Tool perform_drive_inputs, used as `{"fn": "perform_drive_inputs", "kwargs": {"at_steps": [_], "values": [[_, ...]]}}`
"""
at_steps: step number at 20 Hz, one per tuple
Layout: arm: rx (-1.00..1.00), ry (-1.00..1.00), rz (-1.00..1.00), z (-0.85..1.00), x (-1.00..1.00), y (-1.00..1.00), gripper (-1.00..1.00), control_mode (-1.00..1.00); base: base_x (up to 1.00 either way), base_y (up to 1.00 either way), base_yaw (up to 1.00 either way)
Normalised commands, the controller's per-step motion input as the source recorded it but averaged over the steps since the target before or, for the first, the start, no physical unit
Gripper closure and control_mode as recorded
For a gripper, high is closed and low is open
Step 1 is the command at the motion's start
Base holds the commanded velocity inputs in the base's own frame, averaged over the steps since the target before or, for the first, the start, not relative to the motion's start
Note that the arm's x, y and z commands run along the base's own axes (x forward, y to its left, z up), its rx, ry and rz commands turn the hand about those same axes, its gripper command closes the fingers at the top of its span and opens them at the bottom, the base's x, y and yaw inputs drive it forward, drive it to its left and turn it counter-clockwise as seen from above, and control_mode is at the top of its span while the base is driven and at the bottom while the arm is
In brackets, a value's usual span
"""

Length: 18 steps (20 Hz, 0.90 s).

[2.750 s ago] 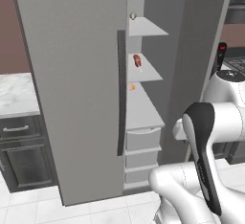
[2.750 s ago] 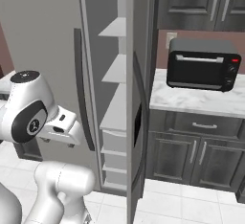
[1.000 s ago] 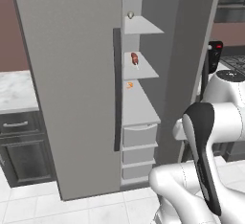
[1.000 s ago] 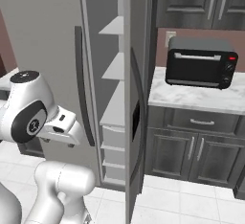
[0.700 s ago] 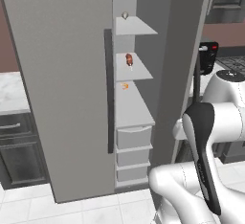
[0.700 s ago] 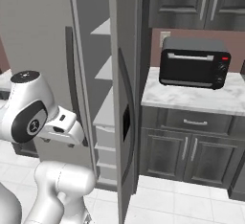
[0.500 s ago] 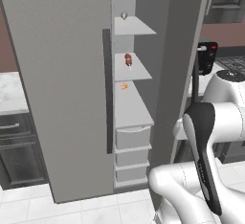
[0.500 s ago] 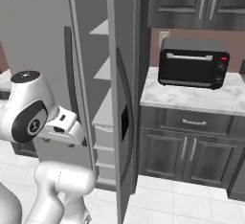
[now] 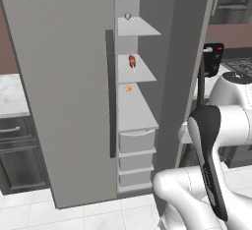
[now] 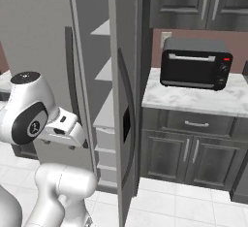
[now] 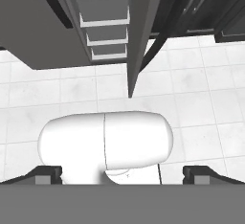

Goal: Store the kebab skewer in the freezer for long-term storage. Close the freezer door after placing the cooked food.

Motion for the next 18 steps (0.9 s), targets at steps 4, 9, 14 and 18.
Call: {"fn": "perform_drive_inputs", "kwargs": {"at_steps": [4, 9, 14, 18], "values": [[0.00, 0.00, 0.00, 0.00, 0.00, 0.00, -1.00, 1.00, 0.00, 0.00, 0.00], [0.00, 0.00, 0.00, 0.00, 0.00, 0.00, -1.00, 1.00, 0.00, 0.00, 0.00], [0.00, 0.00, 0.00, 0.00, 0.00, 0.00, -1.00, -1.00, 0.00, 0.00, 0.00], [0.03, -0.04, 0.02, 0.00, 0.00, -0.42, -1.00, -1.00, 0.00, 0.00, 0.00]]}}
